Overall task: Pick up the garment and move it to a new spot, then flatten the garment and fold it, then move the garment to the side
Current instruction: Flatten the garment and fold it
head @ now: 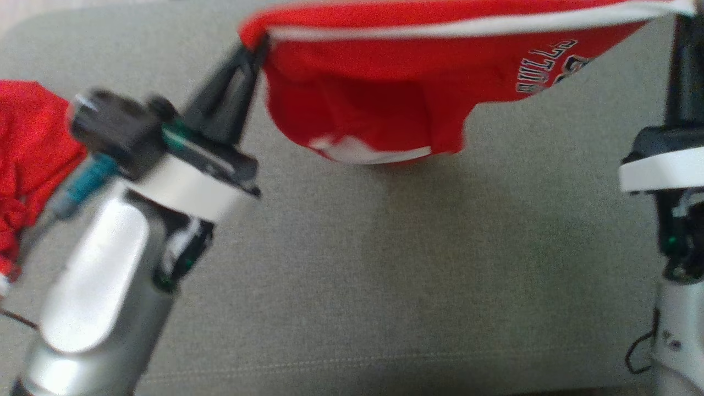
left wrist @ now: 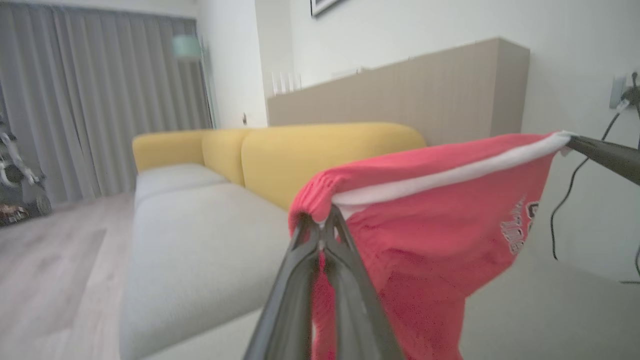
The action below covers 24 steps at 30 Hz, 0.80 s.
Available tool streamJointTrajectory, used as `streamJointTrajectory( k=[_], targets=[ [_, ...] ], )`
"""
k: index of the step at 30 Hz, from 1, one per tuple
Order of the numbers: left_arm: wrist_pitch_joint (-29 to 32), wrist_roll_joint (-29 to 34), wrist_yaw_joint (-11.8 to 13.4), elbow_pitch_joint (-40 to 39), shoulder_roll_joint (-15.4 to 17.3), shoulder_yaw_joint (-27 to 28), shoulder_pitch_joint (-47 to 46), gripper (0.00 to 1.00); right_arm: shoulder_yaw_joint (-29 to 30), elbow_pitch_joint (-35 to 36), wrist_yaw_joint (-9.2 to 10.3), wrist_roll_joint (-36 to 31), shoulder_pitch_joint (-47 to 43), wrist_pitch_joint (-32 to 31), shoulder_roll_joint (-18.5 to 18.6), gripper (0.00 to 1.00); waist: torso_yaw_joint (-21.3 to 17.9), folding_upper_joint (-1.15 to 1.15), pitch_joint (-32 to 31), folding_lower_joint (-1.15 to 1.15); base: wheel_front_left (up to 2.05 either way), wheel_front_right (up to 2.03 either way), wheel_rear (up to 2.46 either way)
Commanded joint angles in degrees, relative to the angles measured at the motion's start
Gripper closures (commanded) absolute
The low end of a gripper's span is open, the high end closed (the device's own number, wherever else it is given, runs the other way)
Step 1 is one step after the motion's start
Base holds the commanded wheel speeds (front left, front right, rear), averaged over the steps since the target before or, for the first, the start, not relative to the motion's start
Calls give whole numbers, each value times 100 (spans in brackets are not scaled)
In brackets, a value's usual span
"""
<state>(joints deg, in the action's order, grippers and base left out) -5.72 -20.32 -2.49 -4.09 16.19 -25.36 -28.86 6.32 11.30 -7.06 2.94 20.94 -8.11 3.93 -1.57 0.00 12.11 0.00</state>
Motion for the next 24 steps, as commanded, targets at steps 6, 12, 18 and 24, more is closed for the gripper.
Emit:
streamJointTrajectory(
  k=[6, 12, 18, 24],
  targets=[
    [475, -276, 113, -615, 334, 620, -764, 100, -63, 912, -43, 8, 468, -411, 216, 100, 130, 0, -588, 0, 0, 0, 0],
    [793, -440, 143, -698, 416, 705, -873, 100, -21, 1197, -43, 108, 465, -664, 229, 100, 111, 0, -736, 0, 0, 0, 0],
    [906, -402, 153, -620, 432, 623, -964, 100, -80, 953, -43, 372, 602, -760, 232, 100, 51, 0, -653, 0, 0, 0, 0],
    [850, -325, 35, -238, 369, 549, -1515, 100, -27, 377, -43, 575, 1236, -708, 289, 100, 46, 0, -301, 0, 0, 0, 0]
  ],
)
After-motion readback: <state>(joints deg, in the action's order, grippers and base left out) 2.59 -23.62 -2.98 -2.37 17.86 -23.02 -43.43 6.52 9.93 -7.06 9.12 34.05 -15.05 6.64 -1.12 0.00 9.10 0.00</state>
